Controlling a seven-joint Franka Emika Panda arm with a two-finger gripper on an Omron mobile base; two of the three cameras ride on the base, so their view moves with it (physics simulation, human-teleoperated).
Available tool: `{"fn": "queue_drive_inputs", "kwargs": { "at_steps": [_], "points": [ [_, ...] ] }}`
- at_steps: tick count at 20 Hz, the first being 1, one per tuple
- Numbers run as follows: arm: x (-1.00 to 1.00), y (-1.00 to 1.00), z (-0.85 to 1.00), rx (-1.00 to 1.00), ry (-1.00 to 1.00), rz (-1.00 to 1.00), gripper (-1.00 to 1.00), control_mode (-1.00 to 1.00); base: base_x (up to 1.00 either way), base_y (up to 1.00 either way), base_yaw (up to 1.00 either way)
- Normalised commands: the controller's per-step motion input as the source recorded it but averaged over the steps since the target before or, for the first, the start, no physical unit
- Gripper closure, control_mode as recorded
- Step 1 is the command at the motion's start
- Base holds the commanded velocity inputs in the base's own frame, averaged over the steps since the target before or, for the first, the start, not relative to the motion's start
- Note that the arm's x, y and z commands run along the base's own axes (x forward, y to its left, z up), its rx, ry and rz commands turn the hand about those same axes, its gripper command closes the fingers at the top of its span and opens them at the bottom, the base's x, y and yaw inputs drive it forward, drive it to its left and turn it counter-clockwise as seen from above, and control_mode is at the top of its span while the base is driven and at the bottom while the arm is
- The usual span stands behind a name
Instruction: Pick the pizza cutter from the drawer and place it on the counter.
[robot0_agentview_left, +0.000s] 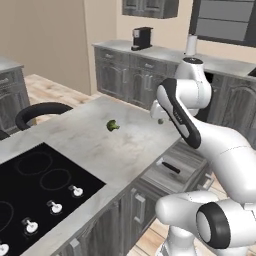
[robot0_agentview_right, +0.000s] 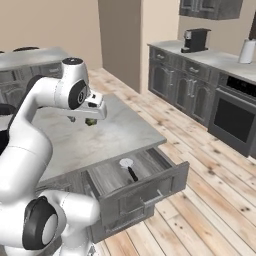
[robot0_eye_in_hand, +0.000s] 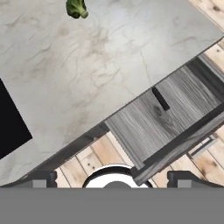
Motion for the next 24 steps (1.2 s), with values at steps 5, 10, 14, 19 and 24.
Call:
{"fn": "queue_drive_inputs", "kwargs": {
  "at_steps": [5,10,14,19,24],
  "points": [
    [-0.01,0.03,-0.03,0.0,0.0,-0.04,-1.0,-1.0,-0.05,0.08,-0.02],
    [0.0,-0.1,-0.1,-0.04,0.0,-0.04,-1.0,-1.0,0.0,0.0,0.0],
    [-0.02,-0.25,-0.13,-0.02,0.0,0.0,-1.0,-1.0,0.0,0.0,0.0],
    [0.0,-0.48,-0.21,-0.06,0.0,0.0,-1.0,-1.0,0.0,0.0,0.0],
    [0.01,-0.63,-0.47,-0.02,0.05,0.0,-1.0,-1.0,0.0,0.0,0.0]
  ]
}}
